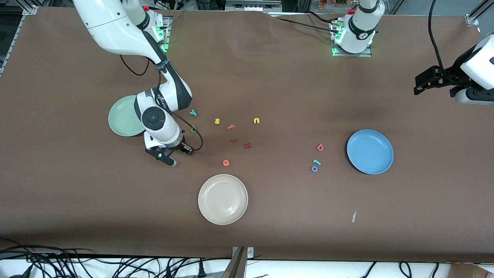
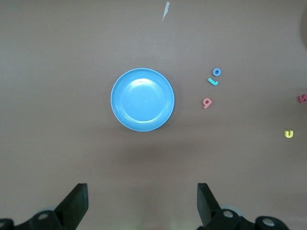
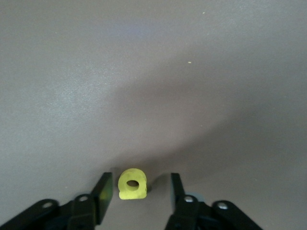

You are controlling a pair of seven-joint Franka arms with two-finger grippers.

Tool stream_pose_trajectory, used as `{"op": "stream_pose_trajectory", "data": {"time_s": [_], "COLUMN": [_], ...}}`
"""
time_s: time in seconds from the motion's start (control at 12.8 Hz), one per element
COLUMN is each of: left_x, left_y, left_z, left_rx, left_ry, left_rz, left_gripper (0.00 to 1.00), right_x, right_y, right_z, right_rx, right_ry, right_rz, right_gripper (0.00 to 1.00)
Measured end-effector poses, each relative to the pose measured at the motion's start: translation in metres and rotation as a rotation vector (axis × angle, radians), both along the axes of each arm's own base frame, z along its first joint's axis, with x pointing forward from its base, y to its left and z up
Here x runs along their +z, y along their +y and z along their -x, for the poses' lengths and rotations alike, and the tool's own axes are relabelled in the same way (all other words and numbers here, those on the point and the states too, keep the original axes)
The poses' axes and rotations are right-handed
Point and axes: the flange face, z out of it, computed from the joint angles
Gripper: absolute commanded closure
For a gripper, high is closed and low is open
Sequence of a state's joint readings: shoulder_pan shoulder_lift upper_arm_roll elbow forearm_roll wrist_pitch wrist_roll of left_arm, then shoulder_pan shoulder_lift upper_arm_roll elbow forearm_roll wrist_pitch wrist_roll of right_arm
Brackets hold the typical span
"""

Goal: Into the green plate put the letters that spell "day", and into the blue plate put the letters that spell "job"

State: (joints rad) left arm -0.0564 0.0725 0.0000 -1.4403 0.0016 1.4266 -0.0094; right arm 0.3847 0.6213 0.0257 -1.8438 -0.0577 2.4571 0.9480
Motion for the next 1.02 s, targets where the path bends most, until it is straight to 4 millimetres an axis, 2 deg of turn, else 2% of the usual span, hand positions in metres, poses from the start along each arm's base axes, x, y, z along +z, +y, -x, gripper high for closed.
{"op": "stream_pose_trajectory", "data": {"time_s": [0.47,0.55,0.63,0.7,1.02], "left_x": [0.0,0.0,0.0,0.0,0.0], "left_y": [-0.0003,-0.0003,-0.0004,-0.0005,-0.0008], "left_z": [0.0,0.0,0.0,0.0,0.0], "left_rx": [0.0,-0.001,-0.001,-0.001,-0.002], "left_ry": [0.0,0.0,0.0,0.0,0.0], "left_rz": [0.0,0.0,0.0,0.0,0.0], "left_gripper": [0.0,0.0,0.0,0.0,0.0], "right_x": [-0.0077,-0.0079,-0.0082,-0.0084,-0.0061], "right_y": [0.0032,0.0044,0.0054,0.0059,0.0059], "right_z": [0.0031,0.0036,0.0042,0.0044,0.0025], "right_rx": [0.003,0.003,0.003,0.004,0.007], "right_ry": [0.006,0.006,0.006,0.006,-0.001], "right_rz": [0.002,0.002,0.002,0.002,0.0], "right_gripper": [0.46,0.57,0.78,0.89,0.91]}}
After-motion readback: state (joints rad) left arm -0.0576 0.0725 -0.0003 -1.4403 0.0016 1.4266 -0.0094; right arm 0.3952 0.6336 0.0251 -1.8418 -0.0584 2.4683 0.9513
